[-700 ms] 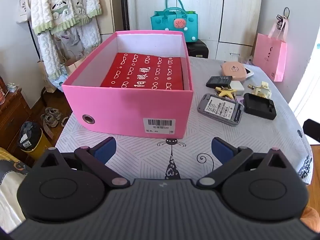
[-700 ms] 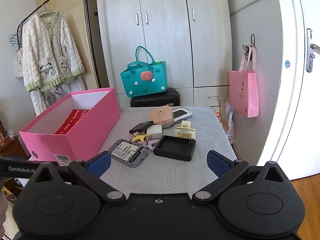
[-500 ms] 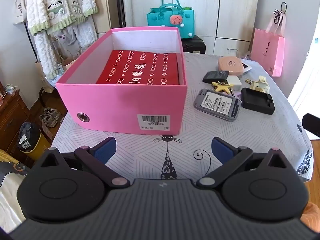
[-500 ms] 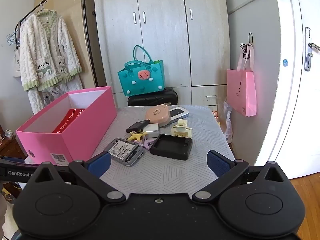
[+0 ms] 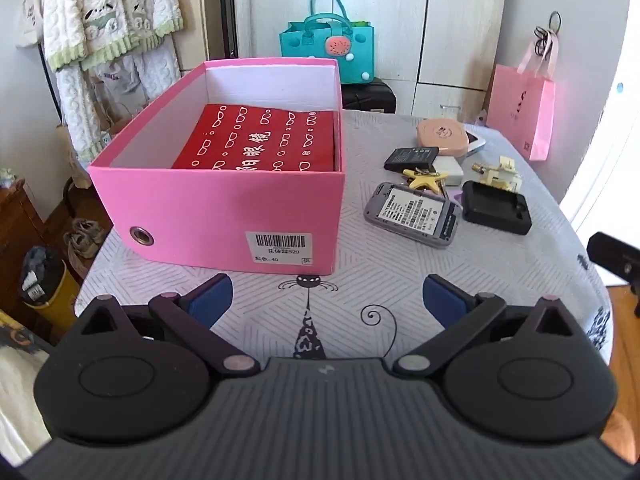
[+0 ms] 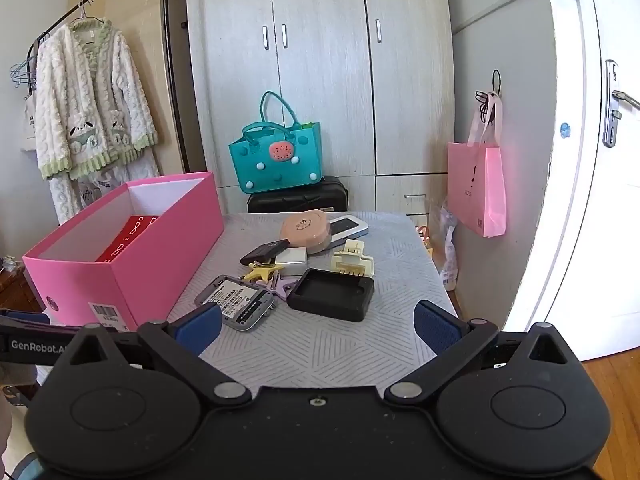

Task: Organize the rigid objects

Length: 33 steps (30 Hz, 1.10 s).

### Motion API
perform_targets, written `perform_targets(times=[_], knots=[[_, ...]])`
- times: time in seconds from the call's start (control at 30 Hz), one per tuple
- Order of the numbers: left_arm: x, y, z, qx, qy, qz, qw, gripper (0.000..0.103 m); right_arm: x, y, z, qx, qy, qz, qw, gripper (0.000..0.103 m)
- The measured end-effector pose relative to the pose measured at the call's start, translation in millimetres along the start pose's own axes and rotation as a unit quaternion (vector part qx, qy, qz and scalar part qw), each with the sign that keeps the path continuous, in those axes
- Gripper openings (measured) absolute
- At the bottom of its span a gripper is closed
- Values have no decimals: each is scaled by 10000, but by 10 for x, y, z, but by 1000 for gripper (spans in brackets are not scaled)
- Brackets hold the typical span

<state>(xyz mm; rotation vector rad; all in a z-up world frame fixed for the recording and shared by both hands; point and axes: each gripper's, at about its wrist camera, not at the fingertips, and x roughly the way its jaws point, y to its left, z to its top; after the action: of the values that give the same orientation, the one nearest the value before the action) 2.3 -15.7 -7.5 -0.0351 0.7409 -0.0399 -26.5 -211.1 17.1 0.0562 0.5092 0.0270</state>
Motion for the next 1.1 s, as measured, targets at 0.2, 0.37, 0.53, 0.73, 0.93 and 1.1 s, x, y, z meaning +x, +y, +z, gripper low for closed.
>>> perform_targets(times=[0.2,0.37,0.53,0.73,0.93,1.1], knots=[[9,-28,-18,109,-81,160,9998,103,-3,-3,-6,-67,-21,-22,10000,103],[-10,-46,-27,196,-160,236,9994,103,3,-6,-26,-68,-28,-64,10000,103],[-29,-52,-33,234,-213,236,9992,103,10,-37,-22,-50,-17,-85,9999,103],[-19,-57,-43,249,-200,231,9992,103,30,-28,-33,-47,6,-109,9999,103],[-10,-63,-45,246,-186,206,9993,103,43,-32,-41,-40,30,-111,9999,103],[-6,-70,-52,265,-212,234,9992,103,48,-23,-40,-57,36,-109,9999,103]])
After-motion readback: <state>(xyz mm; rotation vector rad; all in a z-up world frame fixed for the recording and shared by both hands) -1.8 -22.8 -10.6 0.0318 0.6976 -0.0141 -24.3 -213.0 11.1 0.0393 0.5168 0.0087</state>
